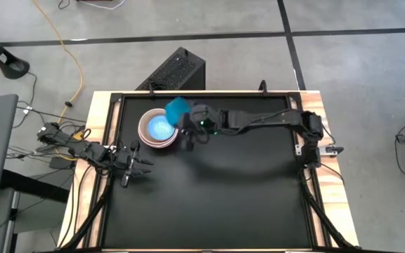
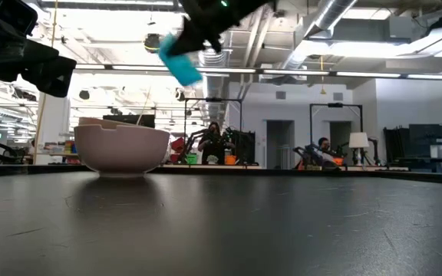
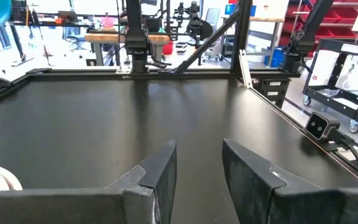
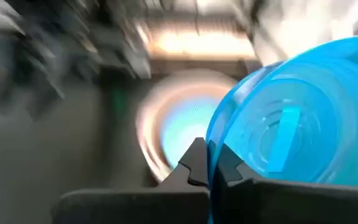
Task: Nest bowls inside each other
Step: Stack the blue bowl on top of the blue bowl
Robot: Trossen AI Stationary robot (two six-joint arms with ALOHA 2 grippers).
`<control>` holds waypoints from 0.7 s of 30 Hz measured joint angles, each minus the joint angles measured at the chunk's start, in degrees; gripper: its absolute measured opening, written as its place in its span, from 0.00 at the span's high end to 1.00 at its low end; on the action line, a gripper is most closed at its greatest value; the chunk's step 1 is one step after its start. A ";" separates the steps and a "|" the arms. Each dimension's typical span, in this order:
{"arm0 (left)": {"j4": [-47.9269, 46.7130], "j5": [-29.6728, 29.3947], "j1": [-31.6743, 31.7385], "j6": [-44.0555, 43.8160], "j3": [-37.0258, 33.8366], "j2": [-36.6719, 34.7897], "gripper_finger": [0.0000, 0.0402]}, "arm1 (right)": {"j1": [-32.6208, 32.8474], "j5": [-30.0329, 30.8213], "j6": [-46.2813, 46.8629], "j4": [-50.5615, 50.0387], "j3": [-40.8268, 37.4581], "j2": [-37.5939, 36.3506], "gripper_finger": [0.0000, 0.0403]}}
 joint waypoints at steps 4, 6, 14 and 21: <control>0.00 0.00 0.01 0.01 0.00 0.02 0.71 | 1.70 -0.25 -4.23 10.99 -0.09 4.27 1.00; 0.00 0.00 0.00 0.01 0.00 0.00 0.71 | 1.58 -0.53 -5.23 14.18 -0.05 6.80 1.00; 0.00 0.02 -0.01 0.01 0.00 0.00 0.71 | 0.54 -1.04 -11.95 9.36 10.16 16.63 1.00; 0.00 0.04 0.00 0.01 0.00 0.00 0.71 | 0.67 -2.02 -14.44 4.32 18.60 24.44 1.00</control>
